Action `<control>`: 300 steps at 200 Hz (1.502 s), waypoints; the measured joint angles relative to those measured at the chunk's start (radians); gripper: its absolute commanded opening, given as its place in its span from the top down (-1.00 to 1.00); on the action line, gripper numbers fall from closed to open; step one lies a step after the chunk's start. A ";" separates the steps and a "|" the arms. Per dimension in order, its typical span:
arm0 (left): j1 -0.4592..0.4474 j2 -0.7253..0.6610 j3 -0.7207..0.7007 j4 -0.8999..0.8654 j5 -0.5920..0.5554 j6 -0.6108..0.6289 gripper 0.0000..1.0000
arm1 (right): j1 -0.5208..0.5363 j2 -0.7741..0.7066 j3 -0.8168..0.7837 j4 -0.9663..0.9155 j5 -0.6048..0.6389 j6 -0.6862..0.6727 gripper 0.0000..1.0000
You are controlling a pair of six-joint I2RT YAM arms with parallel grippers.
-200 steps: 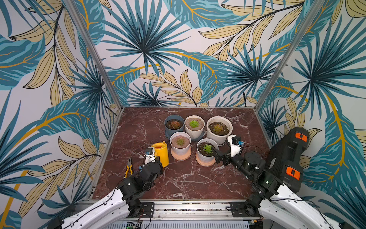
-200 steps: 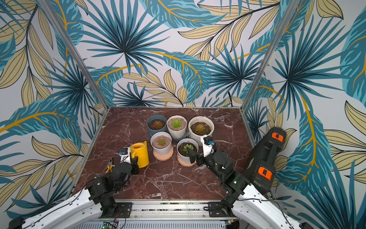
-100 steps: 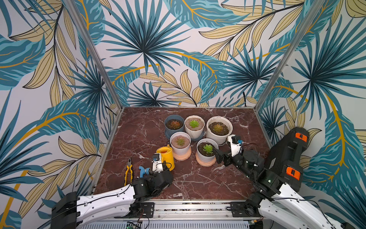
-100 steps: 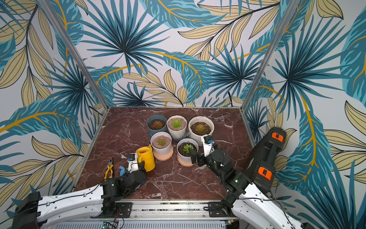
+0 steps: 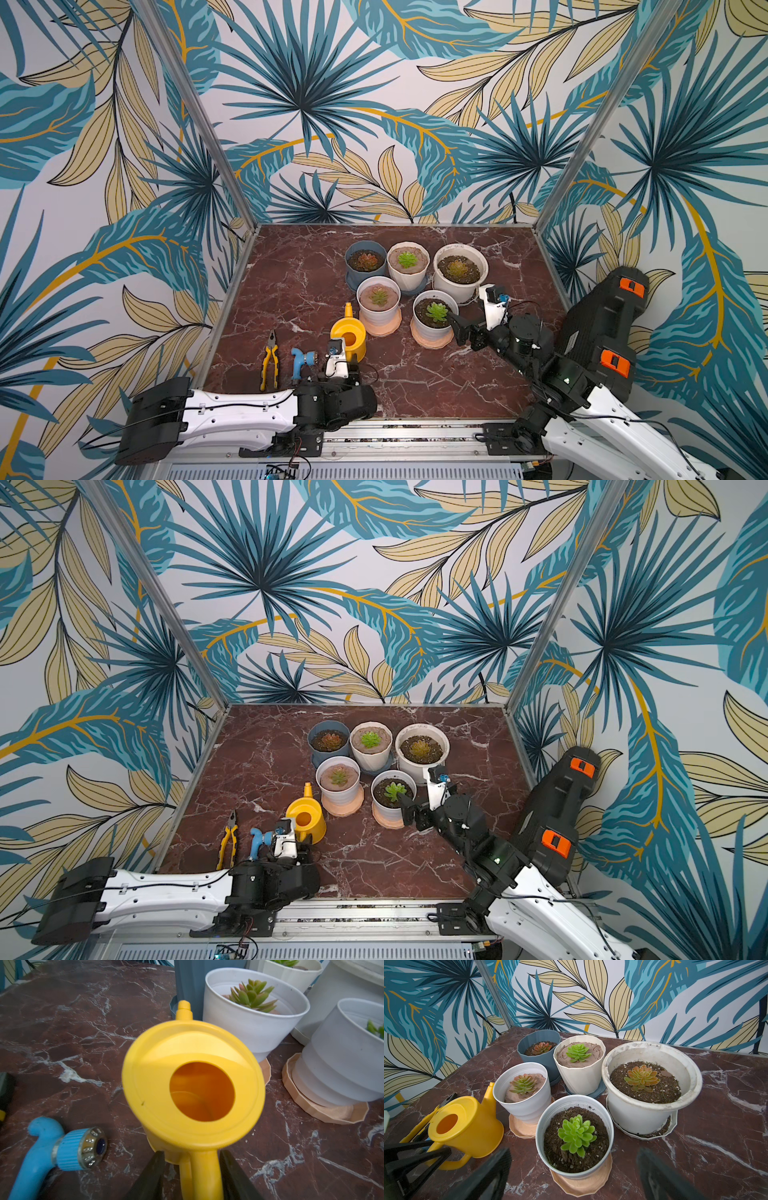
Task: Water the succulent around the soil edge
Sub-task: Place the watering can at the center of the board.
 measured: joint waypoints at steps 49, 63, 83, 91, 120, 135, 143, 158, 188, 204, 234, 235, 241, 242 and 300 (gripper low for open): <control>-0.036 -0.006 0.018 0.077 0.109 0.046 -0.25 | 0.000 0.005 0.000 -0.040 -0.001 0.008 -0.99; -0.047 -0.028 0.041 0.084 0.124 0.076 -0.34 | 0.000 0.013 0.000 -0.045 -0.008 0.012 -0.99; -0.051 -0.089 0.073 0.086 0.132 0.128 -0.64 | 0.000 0.028 0.000 -0.046 -0.029 0.015 -0.99; -0.051 -0.121 0.086 0.074 0.131 0.147 -0.69 | 0.000 0.036 0.000 -0.046 -0.042 0.015 -0.99; -0.052 -0.230 0.149 -0.028 0.103 0.193 -0.75 | 0.001 0.064 0.000 -0.043 -0.092 0.018 -0.99; -0.052 -0.285 0.182 -0.099 0.076 0.220 -0.98 | 0.008 0.075 -0.004 -0.018 -0.122 0.021 -0.99; -0.052 -0.320 0.200 -0.135 0.060 0.252 -1.00 | 0.016 0.078 -0.012 0.009 -0.137 0.023 -0.99; -0.052 -0.380 0.230 -0.175 0.029 0.326 -1.00 | 0.045 0.081 -0.043 0.072 -0.160 0.026 -0.99; -0.052 -0.478 0.325 -0.210 -0.043 0.526 -1.00 | 0.153 0.122 -0.109 0.199 -0.168 0.034 -0.99; -0.052 -0.517 0.381 -0.214 -0.082 0.645 -1.00 | 0.215 0.170 -0.137 0.272 -0.161 0.038 -0.99; -0.052 -0.590 0.434 -0.185 -0.137 0.881 -1.00 | 0.327 0.316 -0.179 0.454 -0.116 0.045 -0.99; -0.052 -0.592 0.434 -0.185 -0.138 0.886 -1.00 | 0.330 0.321 -0.180 0.459 -0.114 0.045 -0.99; -0.052 -0.608 0.438 -0.171 -0.148 0.936 -1.00 | 0.357 0.363 -0.185 0.502 -0.095 0.044 -0.99; -0.052 -0.610 0.438 -0.169 -0.149 0.942 -1.00 | 0.360 0.368 -0.186 0.507 -0.092 0.044 -0.99; -0.052 -0.733 0.439 0.005 -0.183 1.312 -1.00 | 0.605 0.879 -0.195 1.045 0.171 0.010 -0.91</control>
